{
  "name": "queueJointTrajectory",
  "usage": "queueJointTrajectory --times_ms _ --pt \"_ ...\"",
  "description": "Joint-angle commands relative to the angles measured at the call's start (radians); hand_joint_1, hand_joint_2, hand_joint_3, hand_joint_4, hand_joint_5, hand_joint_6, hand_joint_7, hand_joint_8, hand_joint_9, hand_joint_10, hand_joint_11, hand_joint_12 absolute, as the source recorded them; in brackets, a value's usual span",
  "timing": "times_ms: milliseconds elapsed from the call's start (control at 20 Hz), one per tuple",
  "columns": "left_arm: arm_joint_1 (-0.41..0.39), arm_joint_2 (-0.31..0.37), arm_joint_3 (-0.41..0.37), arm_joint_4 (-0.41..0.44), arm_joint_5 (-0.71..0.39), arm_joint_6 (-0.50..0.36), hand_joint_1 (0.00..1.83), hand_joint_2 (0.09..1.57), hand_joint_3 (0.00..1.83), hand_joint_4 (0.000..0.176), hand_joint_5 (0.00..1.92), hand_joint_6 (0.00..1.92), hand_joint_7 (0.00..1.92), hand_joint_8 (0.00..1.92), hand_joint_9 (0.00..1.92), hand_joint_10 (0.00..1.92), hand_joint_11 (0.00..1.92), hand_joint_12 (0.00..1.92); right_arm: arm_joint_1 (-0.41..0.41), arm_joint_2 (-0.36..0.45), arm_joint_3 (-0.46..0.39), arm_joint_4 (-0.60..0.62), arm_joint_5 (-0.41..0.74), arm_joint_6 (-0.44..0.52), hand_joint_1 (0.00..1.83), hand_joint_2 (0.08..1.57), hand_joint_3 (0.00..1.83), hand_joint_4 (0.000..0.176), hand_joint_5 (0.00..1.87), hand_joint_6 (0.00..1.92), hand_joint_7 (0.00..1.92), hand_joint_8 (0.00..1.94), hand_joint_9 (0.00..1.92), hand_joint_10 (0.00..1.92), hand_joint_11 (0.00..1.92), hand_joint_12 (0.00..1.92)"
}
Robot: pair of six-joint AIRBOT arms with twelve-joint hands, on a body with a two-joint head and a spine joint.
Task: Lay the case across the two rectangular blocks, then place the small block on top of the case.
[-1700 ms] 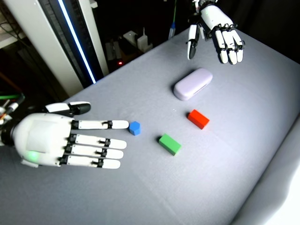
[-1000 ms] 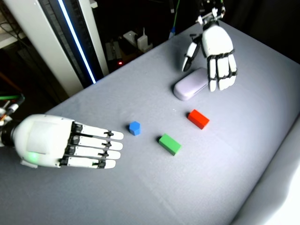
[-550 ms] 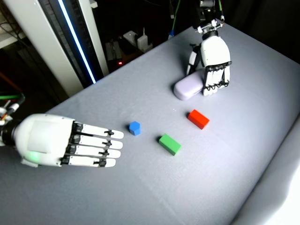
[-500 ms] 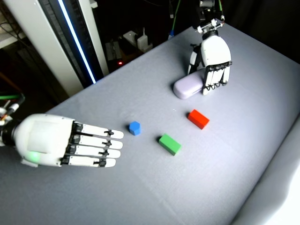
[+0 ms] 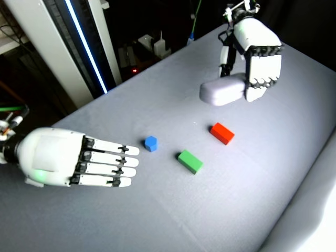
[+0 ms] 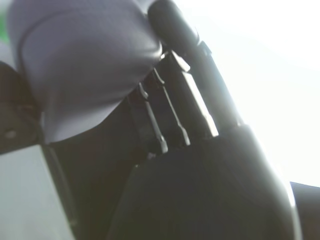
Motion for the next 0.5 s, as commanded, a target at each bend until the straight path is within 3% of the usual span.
queueJointTrajectory --times_ms 0,50,150,300,450 --pt "-0.037 -0.019 0.021 -0.002 -0.075 -0.001 1.39 1.06 0.0 0.0 1.02 0.83 1.13 0.71 0.99 1.11 0.84 1.15 0.013 0.002 0.007 0.027 0.12 0.004 0.97 1.32 0.0 0.0 0.5 0.0 0.46 0.0 0.41 0.0 0.1 0.72" --pt "-0.068 -0.064 0.063 -0.002 -0.029 -0.002 1.39 1.05 0.0 0.0 1.04 0.81 1.16 0.63 1.01 1.07 0.84 1.13 0.013 0.0 0.009 0.026 0.12 0.004 0.97 1.32 0.0 0.0 0.49 0.0 0.46 0.0 0.4 0.0 0.1 0.73" --pt "-0.086 -0.125 0.121 -0.024 0.024 -0.002 1.39 1.08 0.0 0.0 0.98 0.96 1.1 0.7 0.97 1.12 0.83 1.05 0.015 -0.006 0.013 0.022 0.119 0.004 0.99 1.32 0.0 0.0 0.5 0.0 0.46 0.0 0.4 0.0 0.08 0.78" --pt "-0.094 -0.191 0.185 -0.066 0.079 -0.002 1.39 1.06 0.0 0.0 1.07 0.73 1.15 0.64 0.99 1.13 0.83 1.1 0.031 -0.016 0.022 0.008 0.103 0.006 0.98 1.32 0.0 0.0 0.49 0.0 0.46 0.0 0.41 0.0 0.09 0.79" --pt "-0.091 -0.225 0.226 -0.093 0.128 -0.002 1.39 1.08 0.0 0.0 1.05 0.78 1.06 0.78 0.93 1.22 0.75 1.1 0.039 -0.02 0.026 -0.003 0.095 0.01 0.98 1.31 0.0 0.0 0.49 0.0 0.47 0.0 0.44 0.0 0.15 0.7"
